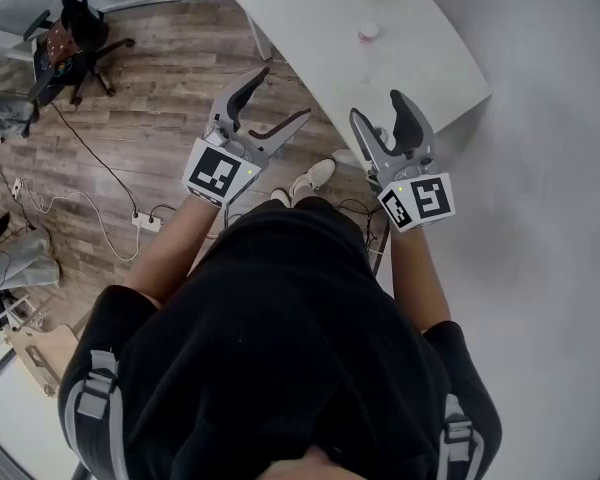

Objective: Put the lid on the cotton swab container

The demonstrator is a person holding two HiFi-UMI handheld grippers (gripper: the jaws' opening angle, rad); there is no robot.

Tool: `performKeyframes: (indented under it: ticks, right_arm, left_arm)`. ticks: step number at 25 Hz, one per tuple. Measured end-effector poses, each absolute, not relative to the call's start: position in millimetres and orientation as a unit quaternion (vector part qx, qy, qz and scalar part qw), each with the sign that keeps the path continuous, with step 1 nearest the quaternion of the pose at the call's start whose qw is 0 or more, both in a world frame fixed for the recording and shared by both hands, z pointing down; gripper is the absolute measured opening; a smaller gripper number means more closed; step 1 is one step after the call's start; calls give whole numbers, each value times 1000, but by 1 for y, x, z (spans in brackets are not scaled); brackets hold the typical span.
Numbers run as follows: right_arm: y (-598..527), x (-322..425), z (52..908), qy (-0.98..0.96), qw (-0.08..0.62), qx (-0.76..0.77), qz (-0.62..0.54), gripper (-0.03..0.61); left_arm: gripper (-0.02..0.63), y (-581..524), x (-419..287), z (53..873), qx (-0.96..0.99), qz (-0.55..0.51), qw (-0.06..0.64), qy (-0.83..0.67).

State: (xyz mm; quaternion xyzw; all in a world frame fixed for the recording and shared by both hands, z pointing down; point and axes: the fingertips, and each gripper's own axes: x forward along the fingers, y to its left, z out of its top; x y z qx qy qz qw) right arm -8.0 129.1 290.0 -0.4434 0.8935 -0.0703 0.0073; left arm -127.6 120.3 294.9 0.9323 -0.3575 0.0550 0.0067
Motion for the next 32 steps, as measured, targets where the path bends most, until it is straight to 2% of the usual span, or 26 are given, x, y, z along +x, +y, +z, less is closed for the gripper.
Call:
performKeyframes:
  ticks: [16, 32]
  right_arm:
    - [45, 64, 282, 881, 18, -467, -81, 301]
    - [-52, 86, 323, 843, 9, -526, -115, 301]
  left_arm:
    - [339, 34, -51, 279, 941, 67, -8, -331]
    - [339, -62, -18, 329, 965, 86, 6, -247]
